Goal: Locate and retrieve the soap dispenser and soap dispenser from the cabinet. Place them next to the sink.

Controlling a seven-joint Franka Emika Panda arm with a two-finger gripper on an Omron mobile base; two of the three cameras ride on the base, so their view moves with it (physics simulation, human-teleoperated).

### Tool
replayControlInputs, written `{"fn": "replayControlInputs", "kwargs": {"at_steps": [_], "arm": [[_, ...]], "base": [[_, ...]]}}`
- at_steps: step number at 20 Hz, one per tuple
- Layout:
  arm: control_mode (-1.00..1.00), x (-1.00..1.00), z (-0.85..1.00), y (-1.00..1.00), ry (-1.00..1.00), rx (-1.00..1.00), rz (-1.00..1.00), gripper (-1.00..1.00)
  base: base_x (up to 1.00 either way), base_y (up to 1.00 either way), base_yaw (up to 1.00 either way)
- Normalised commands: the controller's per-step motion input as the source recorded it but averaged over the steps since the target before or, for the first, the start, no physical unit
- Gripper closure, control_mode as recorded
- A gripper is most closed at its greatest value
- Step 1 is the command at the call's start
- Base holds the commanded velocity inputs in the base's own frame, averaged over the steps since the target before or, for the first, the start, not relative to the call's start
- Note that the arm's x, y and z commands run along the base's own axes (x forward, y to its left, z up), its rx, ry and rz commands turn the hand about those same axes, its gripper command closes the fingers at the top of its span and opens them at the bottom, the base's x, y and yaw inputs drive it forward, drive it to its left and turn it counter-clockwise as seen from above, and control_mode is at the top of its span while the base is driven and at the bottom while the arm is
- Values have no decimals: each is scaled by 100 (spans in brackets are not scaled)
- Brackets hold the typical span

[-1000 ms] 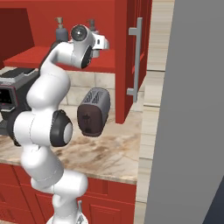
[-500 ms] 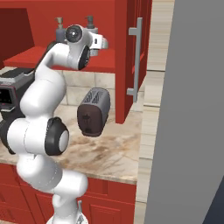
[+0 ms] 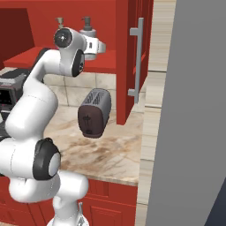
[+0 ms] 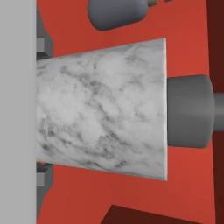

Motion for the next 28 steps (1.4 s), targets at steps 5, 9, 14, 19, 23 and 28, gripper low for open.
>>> {"fn": "replayControlInputs", "kwargs": {"at_steps": [5, 9, 14, 19, 23, 28], "arm": [[-100, -100, 0, 0, 0, 0, -5, 100], [-100, -99, 0, 0, 0, 0, -2, 100], [-100, -100, 0, 0, 0, 0, -1, 100], [-100, -100, 0, 0, 0, 1, -1, 100], [-100, -100, 0, 0, 0, 1, -1, 100], [-100, -100, 0, 1, 0, 0, -1, 100]], "base": [[0, 0, 0], [0, 0, 0], [0, 0, 0], [0, 0, 0], [0, 0, 0], [0, 0, 0]]}}
